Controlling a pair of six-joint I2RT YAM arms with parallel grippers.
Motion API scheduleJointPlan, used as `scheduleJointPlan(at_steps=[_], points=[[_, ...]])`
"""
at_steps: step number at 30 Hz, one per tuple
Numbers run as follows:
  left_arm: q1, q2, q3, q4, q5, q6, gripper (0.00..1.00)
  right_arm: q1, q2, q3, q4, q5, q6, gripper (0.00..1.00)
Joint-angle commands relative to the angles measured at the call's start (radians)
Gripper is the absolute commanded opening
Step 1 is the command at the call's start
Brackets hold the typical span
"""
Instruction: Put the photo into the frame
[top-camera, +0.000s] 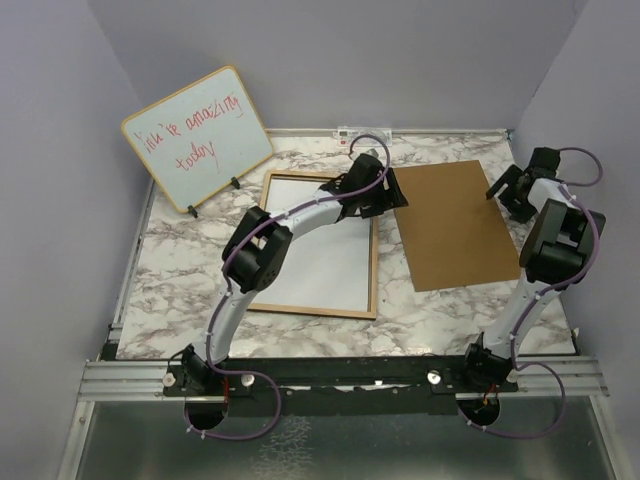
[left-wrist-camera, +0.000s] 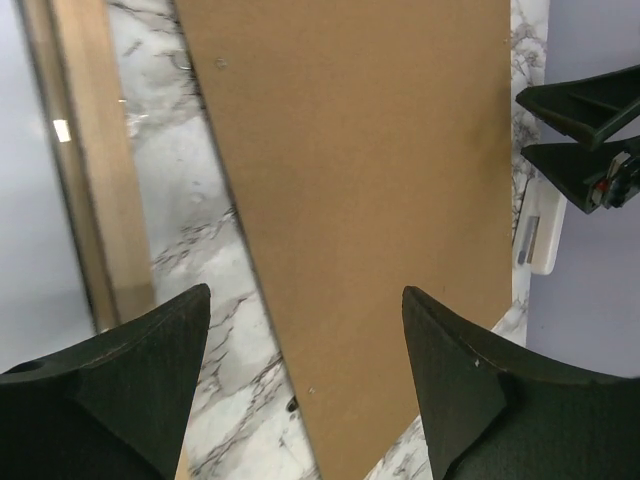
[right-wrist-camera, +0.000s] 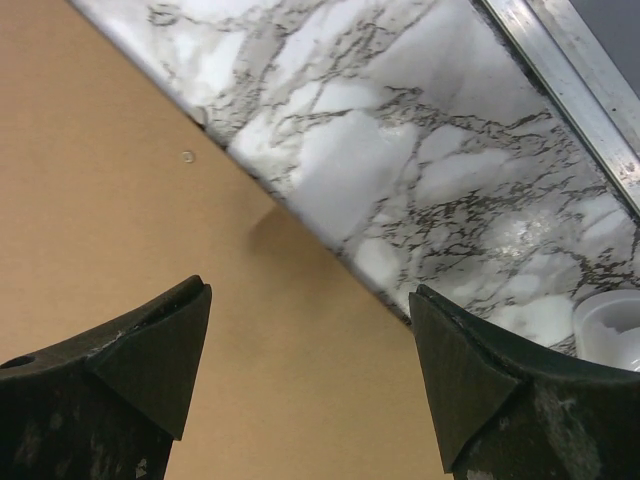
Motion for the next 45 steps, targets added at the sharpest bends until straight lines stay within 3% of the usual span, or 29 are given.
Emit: scheduleJointPlan(at_steps=[1,7,12,18,27,36,45], points=[[-0.041,0.084,0.15,-0.033,0.01,-0.046,0.78,-0.019,0.047,0.047,-0.047,-0.001,-0.074,0.85],[-0.077,0.145,0.191,-0.077,-0.02,-0.104,0.79,-0.019,0.082,0.063,-0.057,-0.017,-0.102,0.85],[-0.102,0.184,0.241,-0.227,-0.138,-0.162,0.79,-0.021,0.104,0.067,-0.065,-0.046,-0.118,0.85],[-0.111,0.2,0.227,-0.284,-0.222,-0.2,0.8,-0.027,0.109,0.055,-0.063,-0.069,-0.137,0.85],[-0.112,0.34,0.409,-0.266,0.021,-0.193,0.77,-0.047,0.111,0.028,-0.032,-0.318,-0.14,0.84],[-0.112,0.335,0.423,-0.125,0.133,-0.133,0.74,-0.047,0.1,-0.014,0.015,-0.533,-0.123,0.83],[-0.107,0.276,0.468,-0.09,0.132,-0.014,0.72,-0.047,0.015,-0.093,0.119,-0.586,-0.06,0.82]])
